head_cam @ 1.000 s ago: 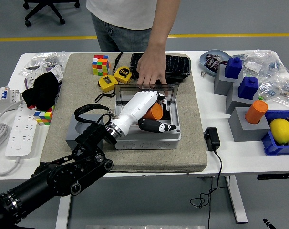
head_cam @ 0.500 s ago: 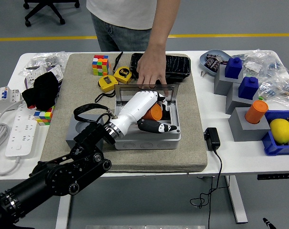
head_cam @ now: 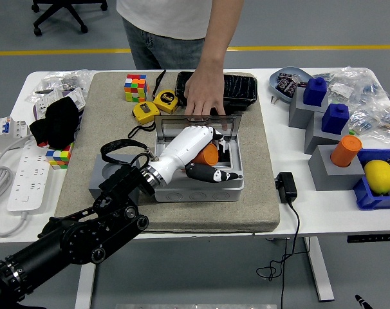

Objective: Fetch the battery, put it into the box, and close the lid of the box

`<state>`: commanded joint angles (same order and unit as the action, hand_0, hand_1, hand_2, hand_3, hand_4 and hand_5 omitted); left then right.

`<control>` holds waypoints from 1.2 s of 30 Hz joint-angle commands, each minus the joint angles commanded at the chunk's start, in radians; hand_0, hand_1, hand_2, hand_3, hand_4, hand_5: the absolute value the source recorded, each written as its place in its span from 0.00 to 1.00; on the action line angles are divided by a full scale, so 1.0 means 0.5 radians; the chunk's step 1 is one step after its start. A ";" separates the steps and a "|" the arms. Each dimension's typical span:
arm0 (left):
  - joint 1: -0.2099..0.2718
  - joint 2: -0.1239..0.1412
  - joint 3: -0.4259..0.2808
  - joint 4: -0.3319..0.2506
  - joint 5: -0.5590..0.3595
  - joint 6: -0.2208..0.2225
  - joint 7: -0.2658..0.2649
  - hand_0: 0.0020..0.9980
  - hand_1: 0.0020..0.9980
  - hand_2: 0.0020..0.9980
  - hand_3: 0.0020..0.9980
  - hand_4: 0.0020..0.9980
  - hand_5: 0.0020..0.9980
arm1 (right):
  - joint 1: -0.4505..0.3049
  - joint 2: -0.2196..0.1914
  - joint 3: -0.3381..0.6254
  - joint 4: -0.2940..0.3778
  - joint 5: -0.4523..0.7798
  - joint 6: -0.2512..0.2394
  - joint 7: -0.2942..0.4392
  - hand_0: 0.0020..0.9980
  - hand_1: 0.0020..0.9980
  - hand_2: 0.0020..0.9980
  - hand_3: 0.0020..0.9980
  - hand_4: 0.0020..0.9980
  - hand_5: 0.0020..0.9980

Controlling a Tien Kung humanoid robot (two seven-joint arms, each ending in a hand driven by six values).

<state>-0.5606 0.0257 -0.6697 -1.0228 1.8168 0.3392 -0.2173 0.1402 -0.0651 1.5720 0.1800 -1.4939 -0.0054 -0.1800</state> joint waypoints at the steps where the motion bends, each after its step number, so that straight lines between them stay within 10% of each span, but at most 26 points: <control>1: -0.001 0.000 -0.003 0.001 0.007 -0.002 0.002 0.25 0.22 0.23 0.23 1.00 0.36 | 0.000 0.000 0.000 0.000 0.001 0.000 0.000 0.81 0.76 0.77 0.80 1.00 1.00; 36: -0.069 -0.002 -0.031 -0.024 0.132 -0.059 0.059 0.31 0.28 0.31 0.34 1.00 0.40 | 0.004 0.001 0.019 0.000 -0.006 0.000 0.004 0.81 0.76 0.77 0.80 1.00 1.00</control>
<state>-0.5951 0.0247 -0.6854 -1.0349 1.8829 0.3094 -0.1881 0.1424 -0.0648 1.5816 0.1800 -1.4967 -0.0056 -0.1778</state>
